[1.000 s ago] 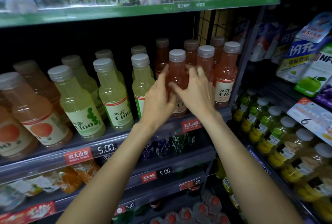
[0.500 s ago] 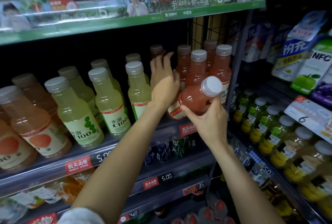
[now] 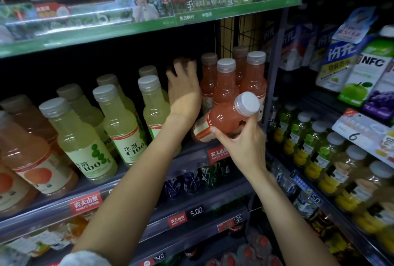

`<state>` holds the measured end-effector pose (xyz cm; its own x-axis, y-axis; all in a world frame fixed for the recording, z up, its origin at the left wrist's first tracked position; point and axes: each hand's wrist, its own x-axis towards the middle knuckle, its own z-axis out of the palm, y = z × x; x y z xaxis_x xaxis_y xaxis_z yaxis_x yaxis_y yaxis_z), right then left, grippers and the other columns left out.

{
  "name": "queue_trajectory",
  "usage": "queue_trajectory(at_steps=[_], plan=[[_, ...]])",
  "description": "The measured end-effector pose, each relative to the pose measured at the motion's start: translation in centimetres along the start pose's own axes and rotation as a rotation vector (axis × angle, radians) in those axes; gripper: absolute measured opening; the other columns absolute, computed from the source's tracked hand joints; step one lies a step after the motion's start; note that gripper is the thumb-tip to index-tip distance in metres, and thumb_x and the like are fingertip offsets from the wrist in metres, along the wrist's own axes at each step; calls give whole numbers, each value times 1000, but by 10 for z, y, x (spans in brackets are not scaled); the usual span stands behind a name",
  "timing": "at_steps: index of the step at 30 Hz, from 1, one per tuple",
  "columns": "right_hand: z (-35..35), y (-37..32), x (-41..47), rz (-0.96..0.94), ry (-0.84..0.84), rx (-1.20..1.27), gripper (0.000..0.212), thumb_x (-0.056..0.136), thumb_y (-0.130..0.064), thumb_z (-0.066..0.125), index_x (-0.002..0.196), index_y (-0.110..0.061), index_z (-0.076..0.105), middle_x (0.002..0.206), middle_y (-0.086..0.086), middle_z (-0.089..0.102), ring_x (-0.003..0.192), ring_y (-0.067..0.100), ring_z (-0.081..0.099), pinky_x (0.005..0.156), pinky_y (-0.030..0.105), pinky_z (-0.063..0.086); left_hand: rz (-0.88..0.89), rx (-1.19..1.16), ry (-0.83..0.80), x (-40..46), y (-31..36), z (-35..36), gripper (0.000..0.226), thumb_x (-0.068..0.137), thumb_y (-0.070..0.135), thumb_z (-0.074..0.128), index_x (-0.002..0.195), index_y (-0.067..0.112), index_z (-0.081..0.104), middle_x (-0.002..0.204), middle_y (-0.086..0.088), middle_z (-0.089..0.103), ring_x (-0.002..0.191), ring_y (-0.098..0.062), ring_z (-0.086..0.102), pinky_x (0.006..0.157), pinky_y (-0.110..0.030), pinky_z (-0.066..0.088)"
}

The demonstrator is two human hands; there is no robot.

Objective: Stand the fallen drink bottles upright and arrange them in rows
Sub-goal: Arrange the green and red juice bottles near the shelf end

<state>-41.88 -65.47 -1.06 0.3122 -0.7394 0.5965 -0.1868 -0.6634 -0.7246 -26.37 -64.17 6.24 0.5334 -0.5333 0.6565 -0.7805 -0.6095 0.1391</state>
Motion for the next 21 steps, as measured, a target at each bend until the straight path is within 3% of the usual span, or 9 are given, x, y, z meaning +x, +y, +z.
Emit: queue_trajectory(at_steps=[2, 4, 8, 14, 18, 21], plan=[[0, -2, 1, -12, -2, 8, 86, 66, -46, 79, 130, -3, 40, 116, 11, 63, 104, 25, 62, 86, 31, 49, -27, -157, -93, -5, 4, -5, 39, 96, 14, 50, 135, 13, 42, 135, -23, 36, 104, -43, 53, 72, -46, 46], [0, -4, 3, -17, 3, -2, 86, 66, -44, 80, 129, -3, 41, 115, 12, 63, 104, 26, 62, 86, 32, 49, -26, -210, -121, -6, 6, -7, 42, 99, 19, 44, 140, 16, 35, 133, -19, 38, 107, -42, 53, 77, -46, 43], [0, -5, 2, -30, 4, -18, 86, 65, -43, 82, 128, 0, 42, 116, 13, 63, 105, 28, 62, 86, 32, 48, -88, -281, -113, -1, 3, -12, 40, 100, 21, 43, 139, 11, 34, 126, -22, 45, 112, -42, 50, 85, -44, 39], [0, -4, 4, -6, -11, 20, 83, 67, -43, 81, 128, -4, 41, 115, 9, 64, 103, 23, 63, 84, 16, 41, -176, -251, -188, 6, 4, -18, 40, 101, 24, 42, 136, 4, 35, 134, -23, 41, 117, -42, 48, 90, -43, 39], [2, -6, 11, 9, -20, 1, 85, 67, -48, 78, 128, -5, 38, 117, 9, 63, 103, 24, 63, 84, 28, 49, -146, -204, -174, 9, 5, -23, 41, 101, 23, 43, 135, 2, 41, 146, -21, 30, 128, -37, 39, 99, -41, 36], [5, -15, 18, -48, -45, -55, 86, 66, -49, 80, 128, -7, 36, 116, 10, 63, 99, 26, 65, 80, 34, 53, -63, -315, -99, 0, 4, -29, 42, 99, 21, 44, 137, 3, 42, 145, -21, 33, 130, -36, 34, 102, -38, 30]])
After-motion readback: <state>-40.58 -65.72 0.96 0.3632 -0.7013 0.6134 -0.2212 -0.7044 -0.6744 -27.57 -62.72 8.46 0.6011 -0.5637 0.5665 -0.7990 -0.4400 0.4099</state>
